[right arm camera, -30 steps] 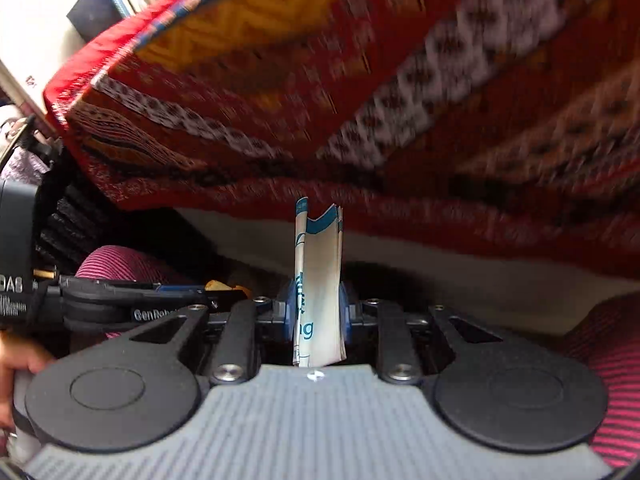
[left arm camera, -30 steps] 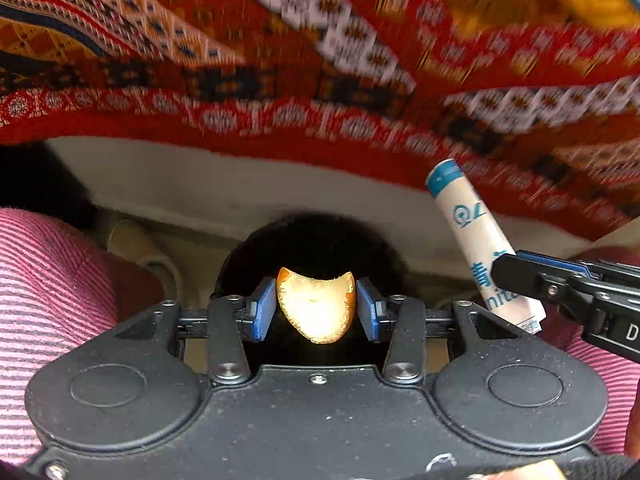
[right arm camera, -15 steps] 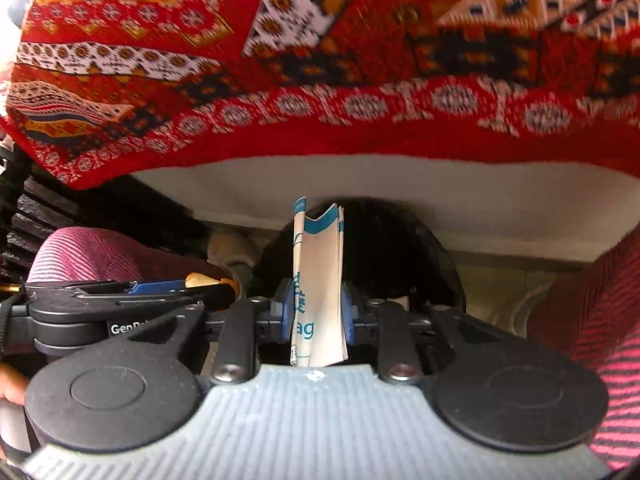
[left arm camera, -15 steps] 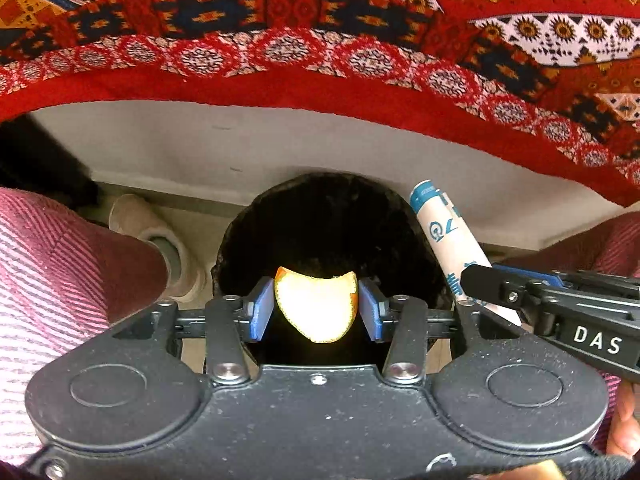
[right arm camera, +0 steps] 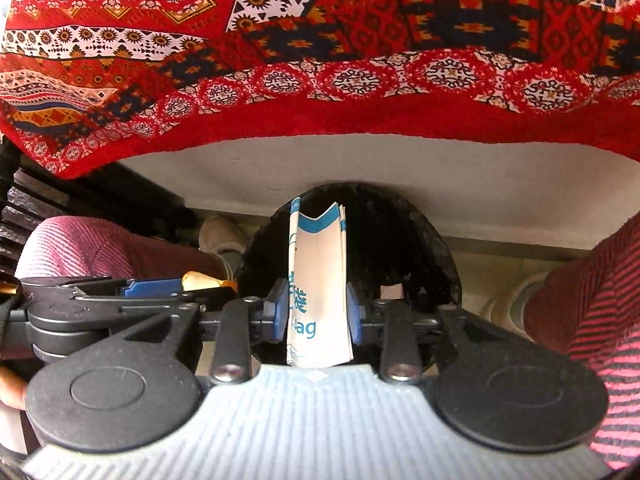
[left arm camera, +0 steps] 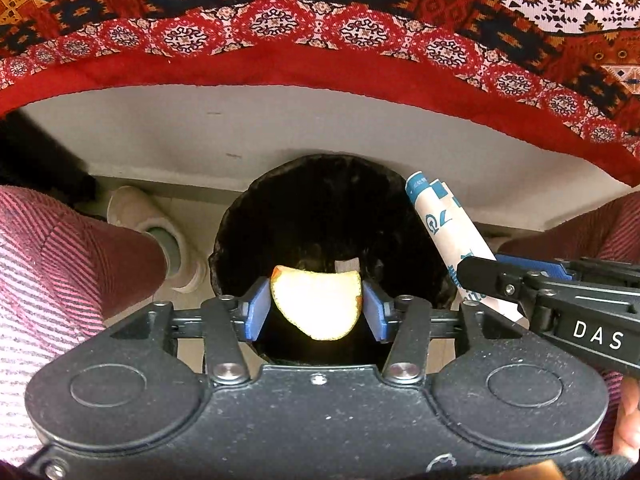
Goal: Collect trash
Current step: 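Open the left tool to drop the chip while the right tool drops the paper bag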
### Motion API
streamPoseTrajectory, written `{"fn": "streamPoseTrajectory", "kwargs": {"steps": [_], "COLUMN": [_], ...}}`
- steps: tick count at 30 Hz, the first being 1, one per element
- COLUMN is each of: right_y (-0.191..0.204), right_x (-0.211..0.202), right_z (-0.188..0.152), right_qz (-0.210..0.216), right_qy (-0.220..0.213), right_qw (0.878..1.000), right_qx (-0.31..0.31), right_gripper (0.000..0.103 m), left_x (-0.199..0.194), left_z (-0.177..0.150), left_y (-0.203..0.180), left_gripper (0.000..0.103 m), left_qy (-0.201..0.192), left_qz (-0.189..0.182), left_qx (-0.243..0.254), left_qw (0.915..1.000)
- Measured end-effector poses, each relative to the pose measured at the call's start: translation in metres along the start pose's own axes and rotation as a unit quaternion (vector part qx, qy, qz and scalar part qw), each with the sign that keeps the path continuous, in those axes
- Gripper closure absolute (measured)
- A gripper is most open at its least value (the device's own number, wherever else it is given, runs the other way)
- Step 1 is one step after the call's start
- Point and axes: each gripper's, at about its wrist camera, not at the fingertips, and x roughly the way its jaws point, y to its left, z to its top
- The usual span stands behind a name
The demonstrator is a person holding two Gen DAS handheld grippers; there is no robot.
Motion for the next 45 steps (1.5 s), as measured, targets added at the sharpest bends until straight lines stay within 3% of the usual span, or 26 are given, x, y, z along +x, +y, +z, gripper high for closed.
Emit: {"fn": "streamPoseTrajectory", "kwargs": {"steps": [9, 14, 31, 45], "right_y": [-0.002, -0.002, -0.002, -0.002], "right_x": [-0.002, -0.002, -0.003, -0.004], "right_z": [-0.001, 0.000, 0.000, 0.000], "right_qz": [0.001, 0.003, 0.003, 0.007], "right_qy": [0.001, -0.001, -0.004, -0.010], "right_qw": [1.000, 1.000, 1.000, 1.000], "right_qx": [0.001, -0.001, -0.005, -0.002], "right_gripper": [0.061, 0.053, 0.051, 0.038], "left_x": [0.001, 0.000, -0.006, -0.010], "left_z": [0.001, 0.002, 0.002, 0.003], "left_y": [0.000, 0.000, -0.001, 0.000], "left_gripper": [0.053, 0.051, 0.045, 0.040], "left_qy": [0.008, 0.008, 0.000, -0.007], "left_qz": [-0.001, -0.003, 0.003, 0.008], "left_qx": [0.000, -0.003, 0.000, 0.000], "left_qw": [1.0000, 1.0000, 1.0000, 0.9999]}}
